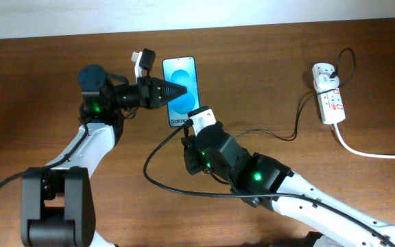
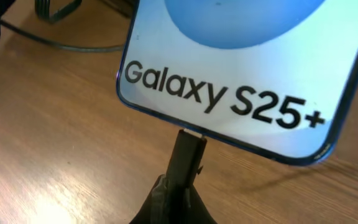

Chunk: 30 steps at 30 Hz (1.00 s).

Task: Plug charger to phone and switch on socket
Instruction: 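Open the right gripper and withdraw it from the cable, then lower the phone onto the table with the left gripper and release it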

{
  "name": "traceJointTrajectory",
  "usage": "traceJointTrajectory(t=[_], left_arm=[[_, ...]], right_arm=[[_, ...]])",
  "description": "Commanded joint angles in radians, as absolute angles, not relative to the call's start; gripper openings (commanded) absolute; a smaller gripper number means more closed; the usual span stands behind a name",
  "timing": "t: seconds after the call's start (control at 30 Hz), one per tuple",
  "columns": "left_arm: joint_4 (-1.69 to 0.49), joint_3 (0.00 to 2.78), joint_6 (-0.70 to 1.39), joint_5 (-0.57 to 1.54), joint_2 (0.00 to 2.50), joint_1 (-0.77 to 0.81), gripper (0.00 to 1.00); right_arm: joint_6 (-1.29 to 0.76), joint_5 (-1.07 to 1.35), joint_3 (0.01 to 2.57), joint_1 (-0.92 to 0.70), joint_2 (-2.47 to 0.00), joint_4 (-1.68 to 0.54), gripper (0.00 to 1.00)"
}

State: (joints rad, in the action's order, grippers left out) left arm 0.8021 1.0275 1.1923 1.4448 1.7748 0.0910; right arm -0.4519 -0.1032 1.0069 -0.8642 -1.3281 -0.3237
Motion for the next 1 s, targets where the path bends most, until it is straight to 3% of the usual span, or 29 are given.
traceJointTrajectory(t=[0.0,0.1,0.17,0.3,0.43,0.5,0.63,0.73,0.77,0.83,0.97], left_arm=[[0.871,1.003,1.179,1.573,1.763,0.144,0.0],[0.901,1.003,1.179,1.573,1.763,0.144,0.0],[0.9,1.003,1.179,1.573,1.763,0.144,0.0],[0.923,1.003,1.179,1.517,1.763,0.13,0.0],[0.928,1.004,1.219,1.404,1.763,0.126,0.0],[0.928,1.016,1.241,1.359,1.762,0.139,0.0],[0.844,1.133,1.18,1.235,1.761,0.235,0.0],[0.426,1.221,0.896,1.091,1.761,0.242,0.0],[0.176,1.269,0.735,0.97,1.761,0.242,0.0],[-0.128,1.322,0.506,0.818,1.762,0.241,0.0],[-0.263,1.323,0.385,0.842,1.852,0.223,0.0]], right_arm=[[-0.392,-0.113,1.11,-0.844,-1.295,-0.275,0.05],[-0.392,-0.098,1.114,-0.844,-1.295,-0.274,0.05],[-0.393,-0.084,1.114,-0.844,-1.295,-0.297,0.2],[-0.4,-0.042,1.118,-0.844,-1.269,-0.426,0.37],[-0.4,0.0,1.119,-0.844,-1.094,-0.545,0.83],[-0.4,-0.013,1.119,-0.844,-0.961,-0.592,0.96],[-0.4,-0.171,1.119,-0.844,-0.721,-0.707,0.99],[-0.401,-0.193,1.119,-0.844,-0.68,-0.731,0.99],[-0.4,-0.193,1.118,-0.844,-0.685,-0.732,0.99],[-0.4,-0.197,1.118,-0.844,-0.696,-0.738,0.99],[-0.401,-0.196,1.118,-0.844,-0.753,-0.738,0.99]])
